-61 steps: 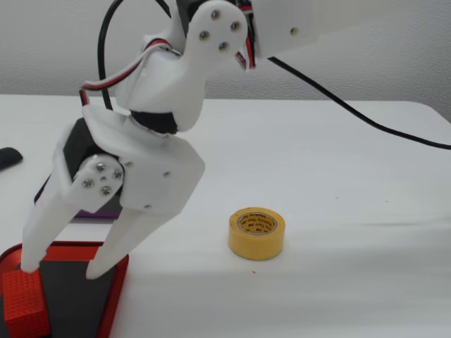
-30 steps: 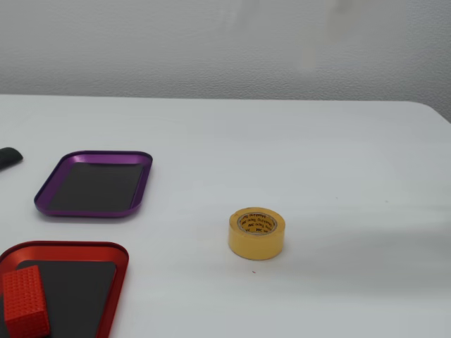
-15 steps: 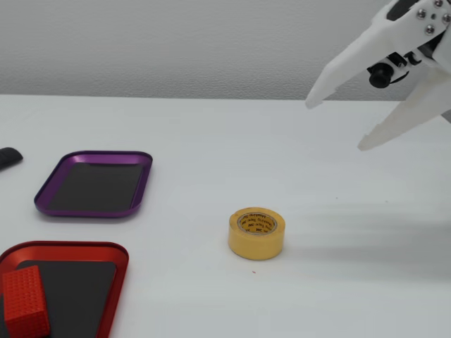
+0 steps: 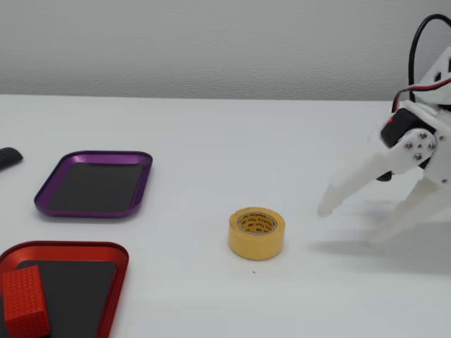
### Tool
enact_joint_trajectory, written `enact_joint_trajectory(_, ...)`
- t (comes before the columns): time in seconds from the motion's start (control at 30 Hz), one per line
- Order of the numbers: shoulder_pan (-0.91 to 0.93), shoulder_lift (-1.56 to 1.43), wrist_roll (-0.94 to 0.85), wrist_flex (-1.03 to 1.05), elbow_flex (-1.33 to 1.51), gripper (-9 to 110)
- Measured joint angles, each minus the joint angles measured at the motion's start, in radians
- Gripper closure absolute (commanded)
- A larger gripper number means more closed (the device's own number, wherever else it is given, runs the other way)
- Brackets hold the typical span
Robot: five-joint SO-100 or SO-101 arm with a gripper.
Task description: Grasp a red block and put it in the left red dish.
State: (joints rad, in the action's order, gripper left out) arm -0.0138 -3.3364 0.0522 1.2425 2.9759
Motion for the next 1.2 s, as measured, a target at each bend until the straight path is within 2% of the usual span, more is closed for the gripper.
enact_joint_trajectory(0.13,-0.002,0.0,0.0,0.0,0.034,86)
enact_joint_trajectory(0.27,-0.002,0.0,0.002,0.0,0.04,102)
enact_joint_trajectory(1.2,-0.002,0.0,0.0,0.009,0.052,102)
